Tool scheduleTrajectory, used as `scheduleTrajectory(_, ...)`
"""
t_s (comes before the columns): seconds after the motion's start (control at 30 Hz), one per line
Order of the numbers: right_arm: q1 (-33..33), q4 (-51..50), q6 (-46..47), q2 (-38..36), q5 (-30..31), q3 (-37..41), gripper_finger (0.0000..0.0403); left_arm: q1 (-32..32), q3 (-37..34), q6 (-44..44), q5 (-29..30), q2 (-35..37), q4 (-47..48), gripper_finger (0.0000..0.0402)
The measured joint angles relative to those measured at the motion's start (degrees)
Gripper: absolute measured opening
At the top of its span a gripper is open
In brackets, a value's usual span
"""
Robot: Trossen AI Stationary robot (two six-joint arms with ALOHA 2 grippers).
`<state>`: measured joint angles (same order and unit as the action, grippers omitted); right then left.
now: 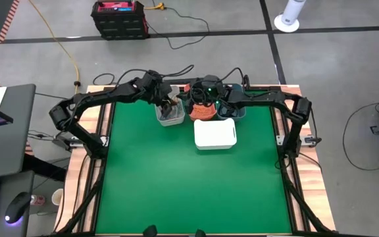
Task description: Sort rubber bands into baskets
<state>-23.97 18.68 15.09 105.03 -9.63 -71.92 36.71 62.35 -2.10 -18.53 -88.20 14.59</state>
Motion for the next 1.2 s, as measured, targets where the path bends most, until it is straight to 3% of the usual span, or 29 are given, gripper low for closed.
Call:
scheduleTrajectory(0.13, -0.04, -1.44, -0.58, 0.00, 0.16, -0.02, 0.0047, 0.02, 0.00, 0.42, -2.37, 0.00, -0.28, 0.0003)
scheduleTrajectory(0.23, -0.12, -3.00, -1.90, 0.00, 0.28, -0.02, 0.0080, 0.11, 0.00, 0.43, -4.34, 0.00, -0.24, 0.0001)
scheduleTrajectory(0.5, -1.78, -4.20, -1.20, -0.02, 0.44, -0.02, 0.0235, 1.24, 0.00, 3.55, -9.52, 0.00, -0.21, 0.0001)
scheduleTrajectory(0.63, -2.94, -8.02, 2.94, -0.02, -0.42, -0.02, 0.0285, 3.43, 0.00, 6.59, -12.05, 0.10, -0.17, 0.0001)
scheduleTrajectory(0.83, -4.42, -7.69, 3.93, -0.02, -2.27, -0.02, 0.0293, 6.89, 0.02, 8.28, -17.09, 0.96, -0.47, 0.0001)
scheduleTrajectory(0.97, -4.35, -4.28, 3.65, -0.04, -0.30, -0.02, 0.0287, 7.54, 0.02, 9.46, -24.18, 0.96, -1.81, 0.0001)
scheduleTrajectory(1.2, -3.57, -2.42, 0.97, -0.07, -3.00, -0.02, 0.0286, 7.25, 0.04, 9.12, -22.47, 0.98, -1.63, 0.0001)
